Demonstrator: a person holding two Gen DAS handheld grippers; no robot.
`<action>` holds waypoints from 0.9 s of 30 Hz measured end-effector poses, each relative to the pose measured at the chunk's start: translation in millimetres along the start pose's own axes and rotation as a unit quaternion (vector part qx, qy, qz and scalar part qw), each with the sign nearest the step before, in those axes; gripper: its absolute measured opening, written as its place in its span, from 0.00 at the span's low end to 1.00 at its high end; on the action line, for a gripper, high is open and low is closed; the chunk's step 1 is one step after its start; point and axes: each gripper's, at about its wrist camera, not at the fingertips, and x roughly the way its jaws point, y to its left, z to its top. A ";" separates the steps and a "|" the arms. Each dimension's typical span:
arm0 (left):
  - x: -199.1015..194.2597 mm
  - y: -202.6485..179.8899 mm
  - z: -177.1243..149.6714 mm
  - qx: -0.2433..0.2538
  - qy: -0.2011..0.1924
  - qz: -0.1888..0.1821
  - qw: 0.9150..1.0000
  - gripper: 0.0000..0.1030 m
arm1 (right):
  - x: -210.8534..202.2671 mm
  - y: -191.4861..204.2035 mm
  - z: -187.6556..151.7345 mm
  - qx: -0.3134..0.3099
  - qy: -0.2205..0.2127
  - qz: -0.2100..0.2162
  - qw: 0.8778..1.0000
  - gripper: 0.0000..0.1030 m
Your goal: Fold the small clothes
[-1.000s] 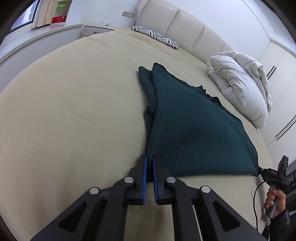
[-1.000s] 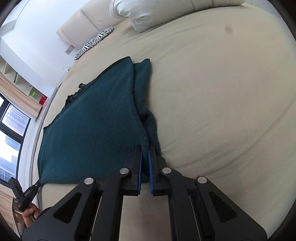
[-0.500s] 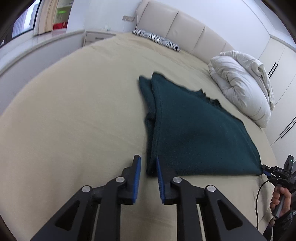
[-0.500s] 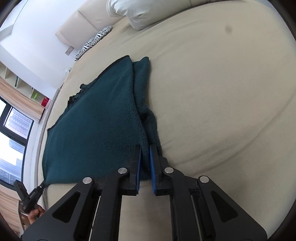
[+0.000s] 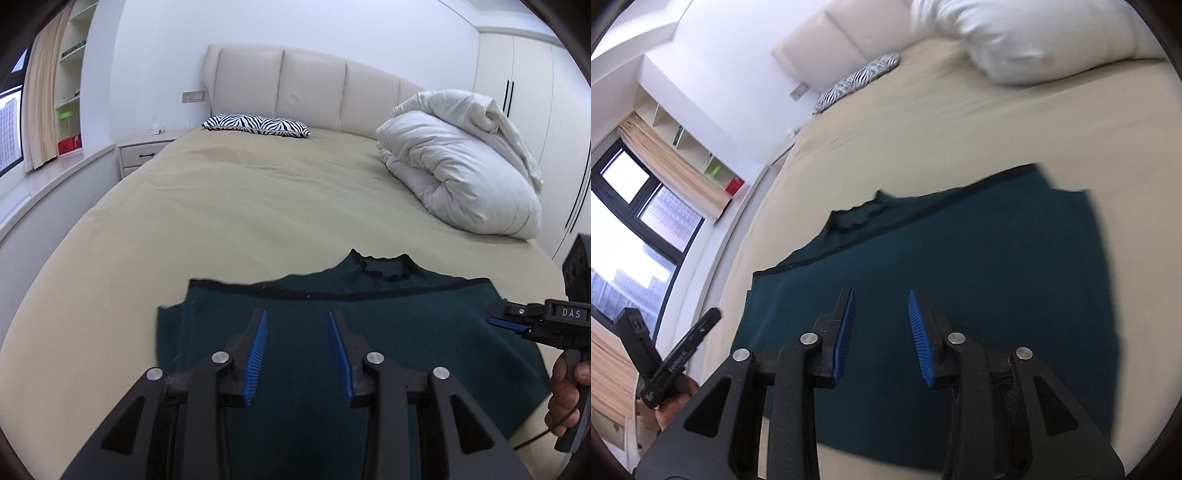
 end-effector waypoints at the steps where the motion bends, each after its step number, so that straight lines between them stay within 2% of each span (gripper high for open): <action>1: 10.5 -2.5 3.4 0.007 0.001 0.011 1.000 0.36 | 15.7 3.8 5.7 0.003 0.006 0.010 1.000 0.29; 5: 47.5 0.4 3.1 0.004 0.015 0.030 0.999 0.40 | 70.3 -1.0 28.4 0.028 0.021 0.028 0.999 0.29; 7: 66.1 10.7 -6.5 -0.012 0.041 0.033 0.999 0.41 | 90.2 -17.2 31.0 0.051 0.022 0.013 0.998 0.28; 9: 75.6 25.2 -11.1 -0.047 0.048 0.007 0.998 0.41 | 97.5 -50.6 35.7 0.101 0.007 0.047 0.994 0.20; 10: 76.5 30.6 -10.1 -0.061 0.047 -0.002 0.997 0.41 | 96.2 -64.1 38.0 0.118 -0.003 0.059 0.991 0.09; 11: 78.5 35.7 -8.9 -0.074 0.048 -0.010 0.996 0.41 | 89.4 -83.0 37.8 0.144 -0.019 0.070 0.987 0.04; 13: 81.8 43.4 -9.0 -0.090 0.050 -0.022 0.994 0.41 | 75.7 -106.2 37.9 0.172 -0.046 0.079 0.981 0.02; 20: 77.5 59.2 -10.3 -0.133 0.049 -0.046 0.989 0.40 | 14.3 -169.6 38.5 0.230 -0.129 0.031 0.964 0.02; 22: 62.9 56.0 -10.8 -0.120 0.046 -0.019 0.992 0.40 | -6.0 -174.5 33.6 0.231 -0.140 -0.017 0.963 0.08; 23: 50.9 49.5 -12.7 -0.100 0.042 0.001 0.994 0.40 | -18.8 -173.4 29.6 0.227 -0.145 -0.023 0.963 0.10; 24: 38.0 42.5 -16.2 -0.086 0.035 0.004 0.996 0.40 | -30.0 -168.6 25.0 0.223 -0.146 -0.030 0.963 0.15; 25: 19.4 32.8 -23.7 -0.073 0.024 -0.009 0.997 0.43 | -38.6 -159.6 19.3 0.216 -0.148 -0.028 0.965 0.21; 27: -3.9 16.5 -39.0 -0.047 0.017 -0.022 0.999 0.49 | -51.4 -129.6 1.8 0.191 -0.155 0.017 0.969 0.25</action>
